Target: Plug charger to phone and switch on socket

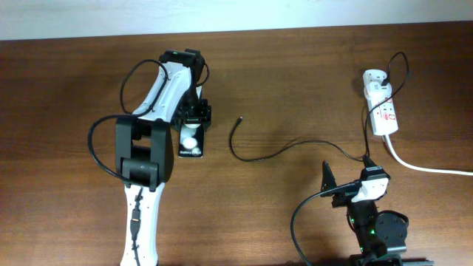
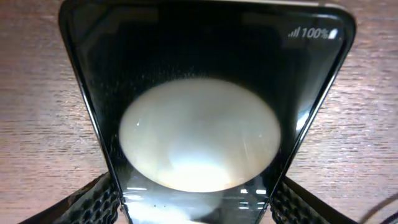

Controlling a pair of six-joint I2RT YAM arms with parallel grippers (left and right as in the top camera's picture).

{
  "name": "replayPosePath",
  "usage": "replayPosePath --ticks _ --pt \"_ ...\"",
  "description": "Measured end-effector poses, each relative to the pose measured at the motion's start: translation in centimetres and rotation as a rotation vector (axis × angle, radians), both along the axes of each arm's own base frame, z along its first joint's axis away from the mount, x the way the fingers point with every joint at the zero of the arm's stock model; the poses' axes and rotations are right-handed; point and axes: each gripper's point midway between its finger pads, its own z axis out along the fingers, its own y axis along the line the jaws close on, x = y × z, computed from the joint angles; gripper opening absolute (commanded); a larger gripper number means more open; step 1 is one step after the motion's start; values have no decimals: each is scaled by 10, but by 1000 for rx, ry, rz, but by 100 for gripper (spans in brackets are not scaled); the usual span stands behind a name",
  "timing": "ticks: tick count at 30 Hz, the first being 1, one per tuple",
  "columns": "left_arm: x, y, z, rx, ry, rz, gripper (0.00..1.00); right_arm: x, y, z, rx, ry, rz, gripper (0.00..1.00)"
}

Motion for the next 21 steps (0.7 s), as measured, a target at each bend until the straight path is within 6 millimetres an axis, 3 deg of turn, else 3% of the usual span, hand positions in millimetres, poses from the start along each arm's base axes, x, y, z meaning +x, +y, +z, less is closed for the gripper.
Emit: replayPosePath --ticks 10,16,21 --pt "6 -11 27 -63 -13 -8 72 0 0 0 0 0 0 99" --pt "14 -47 46 -285 -42 -82 72 0 0 0 0 0 0 99" --pt "9 -76 58 -477 -29 -135 64 0 0 0 0 0 0 99"
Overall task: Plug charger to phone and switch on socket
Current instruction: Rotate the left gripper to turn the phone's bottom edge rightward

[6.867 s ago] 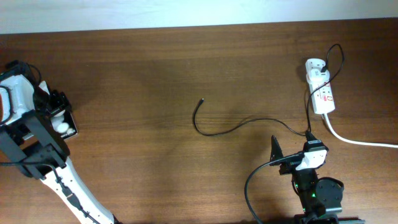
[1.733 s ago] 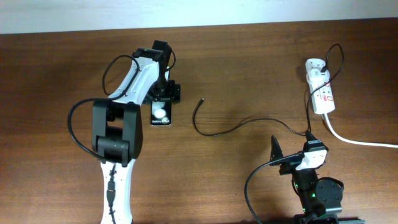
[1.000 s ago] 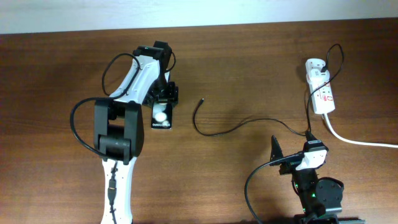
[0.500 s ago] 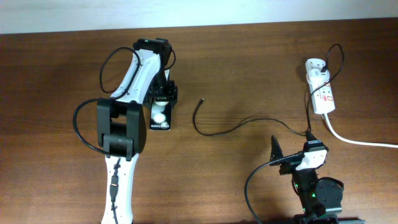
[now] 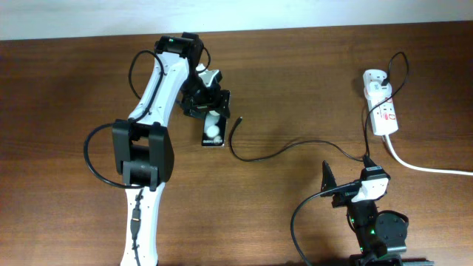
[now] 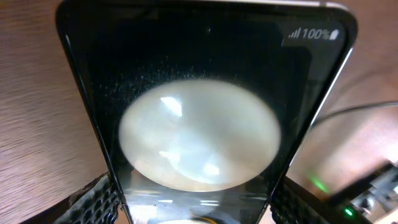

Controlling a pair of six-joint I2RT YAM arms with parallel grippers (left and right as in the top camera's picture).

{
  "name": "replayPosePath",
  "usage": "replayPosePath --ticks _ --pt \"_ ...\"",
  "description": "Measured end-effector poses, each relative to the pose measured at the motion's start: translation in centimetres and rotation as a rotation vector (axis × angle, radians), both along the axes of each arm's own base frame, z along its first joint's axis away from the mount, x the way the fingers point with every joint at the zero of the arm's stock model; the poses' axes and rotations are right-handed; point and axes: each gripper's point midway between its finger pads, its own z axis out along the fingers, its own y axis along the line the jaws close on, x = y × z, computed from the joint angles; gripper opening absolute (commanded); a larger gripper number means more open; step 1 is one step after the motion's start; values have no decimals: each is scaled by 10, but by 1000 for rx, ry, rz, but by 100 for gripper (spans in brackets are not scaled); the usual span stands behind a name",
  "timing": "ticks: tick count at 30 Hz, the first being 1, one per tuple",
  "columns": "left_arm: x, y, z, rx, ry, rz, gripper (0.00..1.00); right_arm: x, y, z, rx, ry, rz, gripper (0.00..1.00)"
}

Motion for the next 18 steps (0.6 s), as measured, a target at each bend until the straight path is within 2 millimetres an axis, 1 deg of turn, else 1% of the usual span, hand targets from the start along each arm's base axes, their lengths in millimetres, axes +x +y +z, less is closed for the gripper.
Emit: replayPosePath --ticks 2,7,8,13,18 --pt "-3 -14 8 -97 11 -13 64 0 0 0 0 0 0 98" --pt "-9 -36 25 -262 41 -22 64 0 0 0 -1 0 0 99" --pt "-11 -43 32 -322 52 -29 63 0 0 0 0 0 0 99" --pt "-24 -58 53 -461 131 -10 62 0 0 0 0 0 0 99" --pt "-26 -68 69 -559 163 10 62 0 0 0 0 0 0 99"
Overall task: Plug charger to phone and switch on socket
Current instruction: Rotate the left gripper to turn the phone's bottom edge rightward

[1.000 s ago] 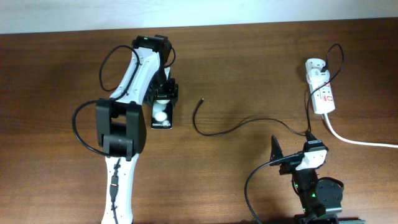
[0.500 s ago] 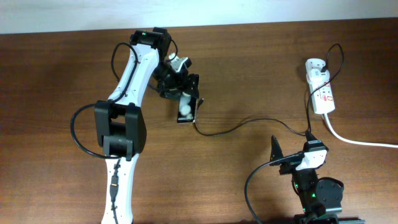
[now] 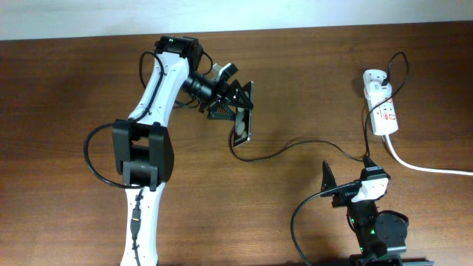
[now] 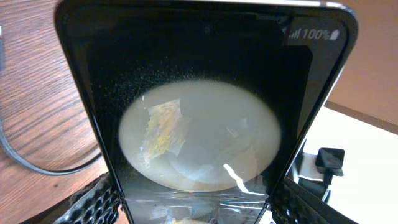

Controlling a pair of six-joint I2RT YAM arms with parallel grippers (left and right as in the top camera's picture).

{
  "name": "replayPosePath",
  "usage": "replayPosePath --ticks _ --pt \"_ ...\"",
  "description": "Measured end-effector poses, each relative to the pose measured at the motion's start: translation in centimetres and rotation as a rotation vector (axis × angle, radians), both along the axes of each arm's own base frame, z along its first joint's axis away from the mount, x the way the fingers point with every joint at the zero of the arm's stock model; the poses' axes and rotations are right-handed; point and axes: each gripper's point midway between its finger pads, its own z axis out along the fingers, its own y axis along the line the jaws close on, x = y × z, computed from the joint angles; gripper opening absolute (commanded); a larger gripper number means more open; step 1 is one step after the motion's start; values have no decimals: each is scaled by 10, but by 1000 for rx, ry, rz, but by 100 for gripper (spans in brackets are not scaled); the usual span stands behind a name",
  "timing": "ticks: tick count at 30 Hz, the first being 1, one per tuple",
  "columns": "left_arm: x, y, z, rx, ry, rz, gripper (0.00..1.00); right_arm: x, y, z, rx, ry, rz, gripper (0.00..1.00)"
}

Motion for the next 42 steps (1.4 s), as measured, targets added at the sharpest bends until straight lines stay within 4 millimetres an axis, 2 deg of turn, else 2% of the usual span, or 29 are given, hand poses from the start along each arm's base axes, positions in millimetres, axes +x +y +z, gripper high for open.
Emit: replayPosePath --ticks 5,11,17,21,36,37,39,40,42 --pt "1 -5 9 -58 12 11 57 0 0 0 0 0 0 99" --pt "-2 -7 14 -84 39 19 57 0 0 0 0 0 0 99" --pt "-9 -6 17 -75 87 22 46 0 0 0 0 0 0 99" --pt "-8 -6 18 -82 89 23 44 0 0 0 0 0 0 99" --pt "-8 -6 18 -82 89 23 45 0 0 0 0 0 0 98" --pt "-8 -6 18 -82 89 23 43 0 0 0 0 0 0 99" --pt "-8 -6 18 -82 89 23 30 0 0 0 0 0 0 98" --pt "-8 -6 18 -82 89 23 29 0 0 0 0 0 0 99" --pt "-8 -6 18 -81 91 25 31 0 0 0 0 0 0 99"
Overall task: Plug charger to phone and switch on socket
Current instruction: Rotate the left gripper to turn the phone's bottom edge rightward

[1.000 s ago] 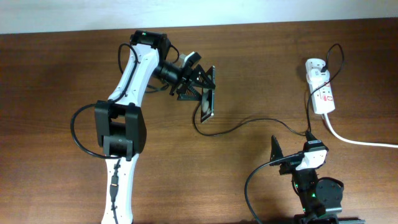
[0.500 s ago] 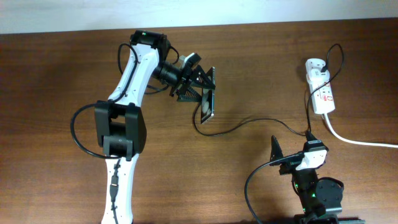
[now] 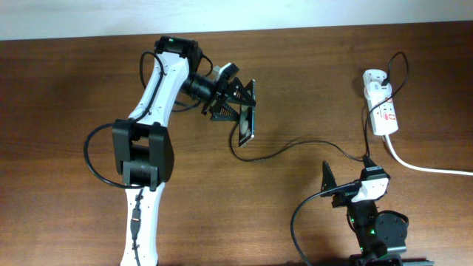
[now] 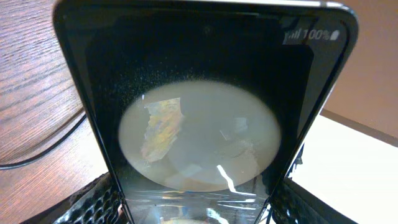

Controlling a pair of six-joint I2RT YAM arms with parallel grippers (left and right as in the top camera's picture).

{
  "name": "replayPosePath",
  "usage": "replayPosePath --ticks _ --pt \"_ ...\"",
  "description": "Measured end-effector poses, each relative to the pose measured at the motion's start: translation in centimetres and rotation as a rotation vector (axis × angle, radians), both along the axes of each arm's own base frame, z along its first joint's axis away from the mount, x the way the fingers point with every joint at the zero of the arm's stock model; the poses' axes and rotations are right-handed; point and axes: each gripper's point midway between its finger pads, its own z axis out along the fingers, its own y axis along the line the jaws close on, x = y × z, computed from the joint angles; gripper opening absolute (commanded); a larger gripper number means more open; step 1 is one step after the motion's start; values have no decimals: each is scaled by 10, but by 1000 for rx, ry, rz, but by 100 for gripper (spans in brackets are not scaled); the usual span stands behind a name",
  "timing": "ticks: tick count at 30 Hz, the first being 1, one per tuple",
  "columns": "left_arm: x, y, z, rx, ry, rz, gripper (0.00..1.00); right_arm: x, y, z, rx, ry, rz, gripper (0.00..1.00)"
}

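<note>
My left gripper (image 3: 235, 103) is shut on the black phone (image 3: 246, 124), which it holds on edge above the table at centre. In the left wrist view the phone's glossy screen (image 4: 199, 112) fills the frame between my fingers (image 4: 93, 202), showing a pale round reflection and "100%". The thin black charger cable (image 3: 288, 150) lies on the table, its free plug end right beside or under the phone's lower end. The cable runs right to a white power strip (image 3: 383, 103) at the far right. My right gripper (image 3: 327, 177) is parked at the front right, nothing visibly in it.
A white mains lead (image 3: 429, 167) leaves the power strip toward the right edge. The right arm's base (image 3: 377, 225) sits at the front right with its own black cable looped beside it. The table's far edge meets a pale wall.
The phone, still held on edge in my left gripper, has shifted slightly right and a little farther over the cable's free end. The right arm has not moved.
At first my left gripper held the phone flat at the table's left centre. It then held it farther right, near the cable's free end. After that the phone was tilted onto its edge over that end, and it now hangs there, slightly shifted.
</note>
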Motion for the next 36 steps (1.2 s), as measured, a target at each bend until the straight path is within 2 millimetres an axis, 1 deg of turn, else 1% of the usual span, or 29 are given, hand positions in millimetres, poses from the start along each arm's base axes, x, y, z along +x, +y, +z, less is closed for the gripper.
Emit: replayPosePath --ticks 3,6,13,20,22,24,27,28,31,33,36 --pt "0 0 0 14 36 17 32 0 0 0 0 0 0 99" --pt "0 0 0 26 75 36 29 0 0 0 0 0 0 99" --pt "4 -9 20 -77 153 84 28 0 0 0 0 0 0 99" --pt "4 -10 23 -63 251 123 26 0 0 0 0 0 0 99" --pt "4 -11 24 -64 266 129 23 0 0 0 0 0 0 99" --pt "4 -11 25 -66 272 131 23 0 0 0 0 0 0 99" --pt "6 -13 31 -103 286 138 23 0 0 0 0 0 0 99" --pt "6 -14 33 -113 291 141 20 0 0 0 0 0 0 99" --pt "8 -15 40 -149 311 149 20 0 0 0 0 0 0 99" --pt "8 -16 42 -150 349 162 17 0 0 0 0 0 0 99" --pt "11 -13 44 -137 421 193 17 0 0 0 0 0 0 99"
